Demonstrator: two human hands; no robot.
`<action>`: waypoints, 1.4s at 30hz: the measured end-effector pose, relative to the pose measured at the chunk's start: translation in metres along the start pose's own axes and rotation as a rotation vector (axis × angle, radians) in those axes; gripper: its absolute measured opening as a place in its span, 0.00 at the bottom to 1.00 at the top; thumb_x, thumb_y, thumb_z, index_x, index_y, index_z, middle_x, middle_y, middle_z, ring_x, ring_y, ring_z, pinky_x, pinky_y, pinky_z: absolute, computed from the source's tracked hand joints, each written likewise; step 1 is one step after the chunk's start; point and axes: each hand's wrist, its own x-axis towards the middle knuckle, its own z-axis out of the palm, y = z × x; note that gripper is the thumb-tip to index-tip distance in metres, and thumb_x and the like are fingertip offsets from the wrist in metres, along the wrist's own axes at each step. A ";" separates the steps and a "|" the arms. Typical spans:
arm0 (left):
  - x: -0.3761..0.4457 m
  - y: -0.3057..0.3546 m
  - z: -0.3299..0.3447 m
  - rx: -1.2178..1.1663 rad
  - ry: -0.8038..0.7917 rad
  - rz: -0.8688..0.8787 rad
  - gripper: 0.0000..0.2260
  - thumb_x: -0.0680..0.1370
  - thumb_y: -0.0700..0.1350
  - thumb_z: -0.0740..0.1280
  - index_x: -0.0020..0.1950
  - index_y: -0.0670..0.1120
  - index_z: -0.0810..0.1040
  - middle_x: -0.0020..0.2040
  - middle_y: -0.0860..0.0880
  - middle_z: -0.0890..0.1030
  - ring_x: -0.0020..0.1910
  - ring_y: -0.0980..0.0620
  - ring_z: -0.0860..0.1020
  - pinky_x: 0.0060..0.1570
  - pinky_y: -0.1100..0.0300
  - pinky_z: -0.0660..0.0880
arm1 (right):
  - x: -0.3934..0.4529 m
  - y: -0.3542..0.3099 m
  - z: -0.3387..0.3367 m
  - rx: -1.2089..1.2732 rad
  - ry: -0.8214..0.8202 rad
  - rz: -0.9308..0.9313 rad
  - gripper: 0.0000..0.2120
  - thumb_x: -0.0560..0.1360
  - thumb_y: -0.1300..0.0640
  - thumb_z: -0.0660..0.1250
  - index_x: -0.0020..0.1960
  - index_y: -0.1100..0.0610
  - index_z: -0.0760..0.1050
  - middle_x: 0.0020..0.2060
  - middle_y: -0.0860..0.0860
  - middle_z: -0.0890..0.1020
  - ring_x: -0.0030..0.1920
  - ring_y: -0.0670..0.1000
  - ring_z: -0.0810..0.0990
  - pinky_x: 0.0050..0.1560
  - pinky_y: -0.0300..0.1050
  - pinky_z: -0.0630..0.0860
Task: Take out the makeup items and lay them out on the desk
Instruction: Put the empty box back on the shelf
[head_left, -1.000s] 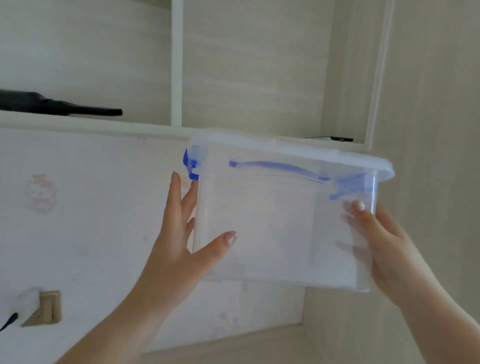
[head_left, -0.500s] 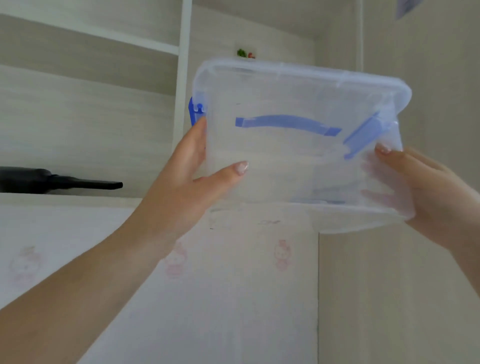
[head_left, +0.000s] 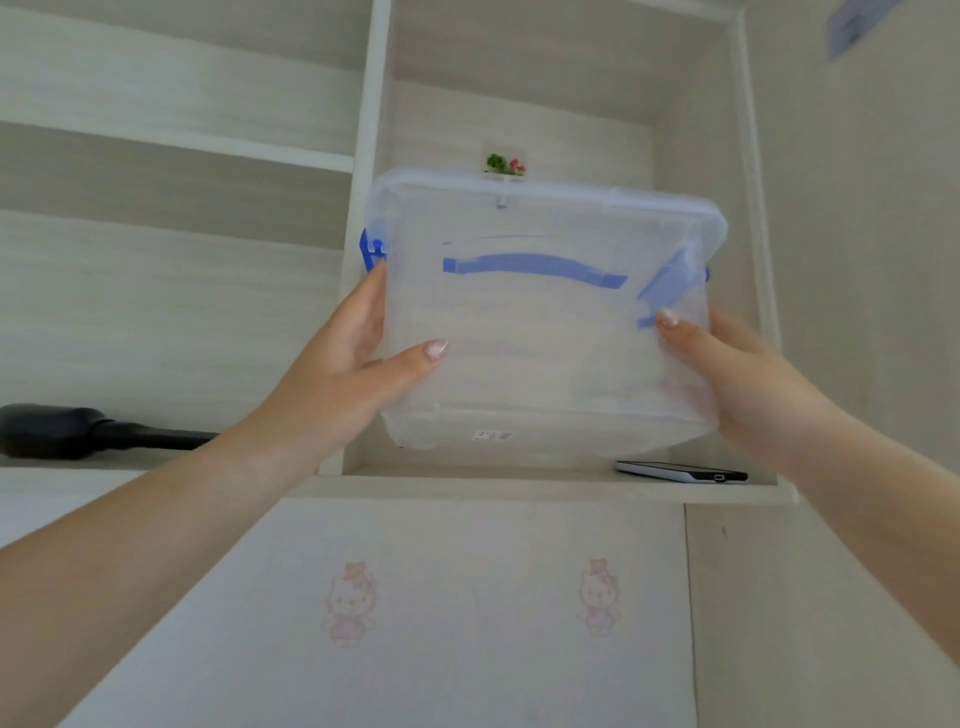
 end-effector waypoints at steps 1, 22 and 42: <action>0.001 -0.006 0.000 0.023 -0.008 -0.006 0.30 0.72 0.46 0.68 0.73 0.55 0.63 0.69 0.56 0.73 0.68 0.56 0.71 0.63 0.60 0.71 | 0.004 0.009 0.000 0.005 0.001 -0.010 0.33 0.63 0.34 0.71 0.65 0.43 0.71 0.59 0.39 0.80 0.62 0.45 0.76 0.59 0.50 0.71; -0.005 -0.097 0.005 0.402 0.128 -0.258 0.38 0.71 0.45 0.68 0.75 0.59 0.53 0.71 0.63 0.67 0.70 0.62 0.65 0.72 0.49 0.61 | 0.058 0.131 0.024 -0.078 -0.069 -0.032 0.27 0.75 0.47 0.66 0.71 0.42 0.60 0.61 0.33 0.74 0.60 0.35 0.73 0.55 0.40 0.69; -0.063 -0.073 0.040 0.289 0.505 -0.137 0.27 0.73 0.37 0.67 0.68 0.52 0.64 0.69 0.53 0.68 0.65 0.60 0.72 0.54 0.70 0.73 | 0.011 0.124 0.034 0.003 0.403 -0.154 0.31 0.75 0.51 0.66 0.74 0.50 0.57 0.69 0.40 0.64 0.68 0.37 0.63 0.72 0.44 0.61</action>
